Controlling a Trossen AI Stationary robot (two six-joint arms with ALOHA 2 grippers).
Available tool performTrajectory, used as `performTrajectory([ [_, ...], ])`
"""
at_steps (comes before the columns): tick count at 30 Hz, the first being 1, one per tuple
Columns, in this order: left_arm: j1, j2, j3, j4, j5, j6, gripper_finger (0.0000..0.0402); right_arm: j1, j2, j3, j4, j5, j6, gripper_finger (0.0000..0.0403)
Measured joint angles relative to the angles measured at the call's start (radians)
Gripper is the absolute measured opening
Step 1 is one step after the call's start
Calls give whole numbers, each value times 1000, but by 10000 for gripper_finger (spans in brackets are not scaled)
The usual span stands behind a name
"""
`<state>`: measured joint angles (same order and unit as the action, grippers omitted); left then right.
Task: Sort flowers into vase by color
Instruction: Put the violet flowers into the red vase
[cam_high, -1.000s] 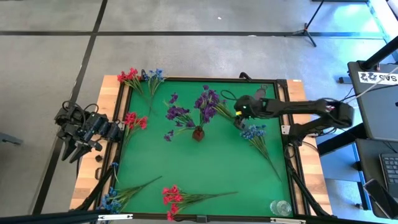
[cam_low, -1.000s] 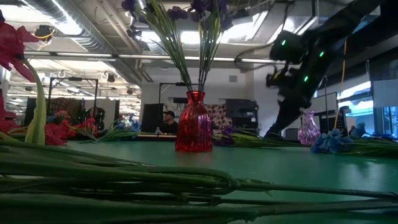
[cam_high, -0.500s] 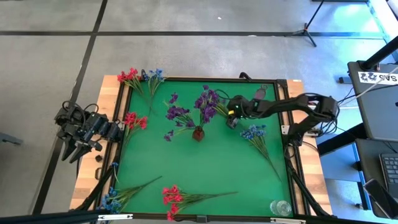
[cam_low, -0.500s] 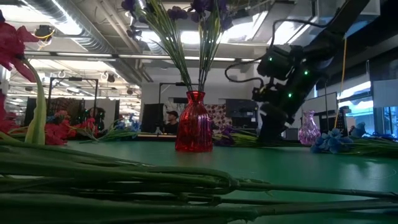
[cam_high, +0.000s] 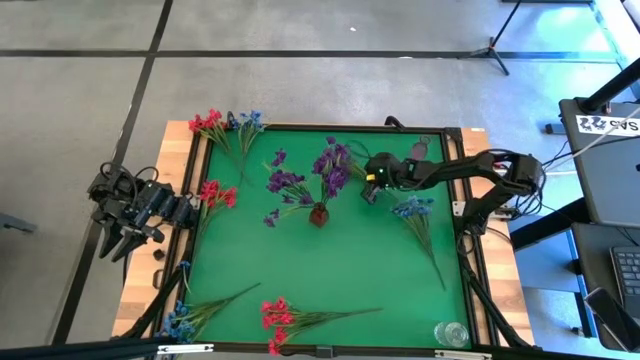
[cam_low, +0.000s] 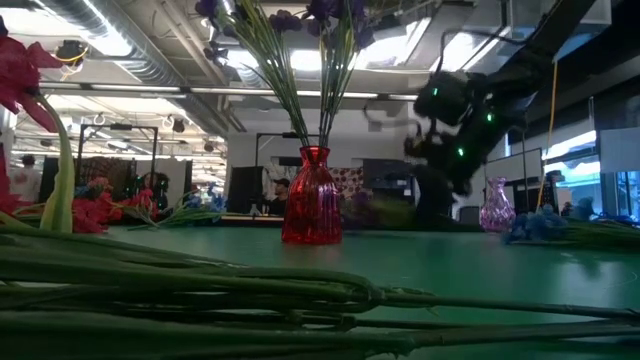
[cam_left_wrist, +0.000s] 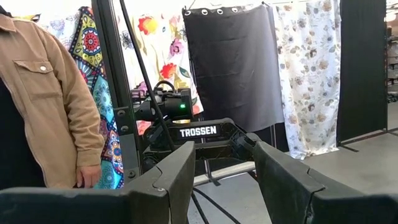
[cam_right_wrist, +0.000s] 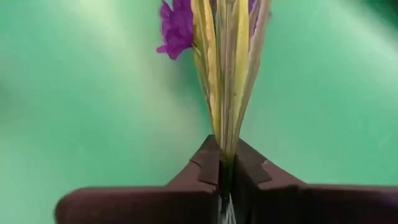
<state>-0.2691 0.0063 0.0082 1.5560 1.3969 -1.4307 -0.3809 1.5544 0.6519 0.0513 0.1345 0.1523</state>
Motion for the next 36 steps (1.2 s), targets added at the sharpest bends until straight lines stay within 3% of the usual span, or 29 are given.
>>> performTrajectory([
  [5, 0, 0, 0, 0, 1, 0, 161, -1, -157, 0, 3, 89, -1, 32],
  [10, 0, 0, 0, 0, 1, 0, 161, -28, -374, 1, 10, 133, -1, 9],
  [16, 0, 0, 0, 0, 1, 0, 161, -25, -627, 1, 126, 159, -3, 14],
  [20, 0, 0, 0, 0, 1, 0, 161, -25, -760, 1, 246, 40, -4, 8],
  [26, 0, 0, 0, 0, 1, 0, 161, 9, -857, 2, 418, -300, 57, 7],
  [31, 0, 0, 0, 0, 1, 0, 161, 191, -861, 3, 464, -390, 45, 7],
  [36, 0, 0, 0, 0, 1, 0, 161, 452, -811, 3, 483, -389, -134, 7],
])
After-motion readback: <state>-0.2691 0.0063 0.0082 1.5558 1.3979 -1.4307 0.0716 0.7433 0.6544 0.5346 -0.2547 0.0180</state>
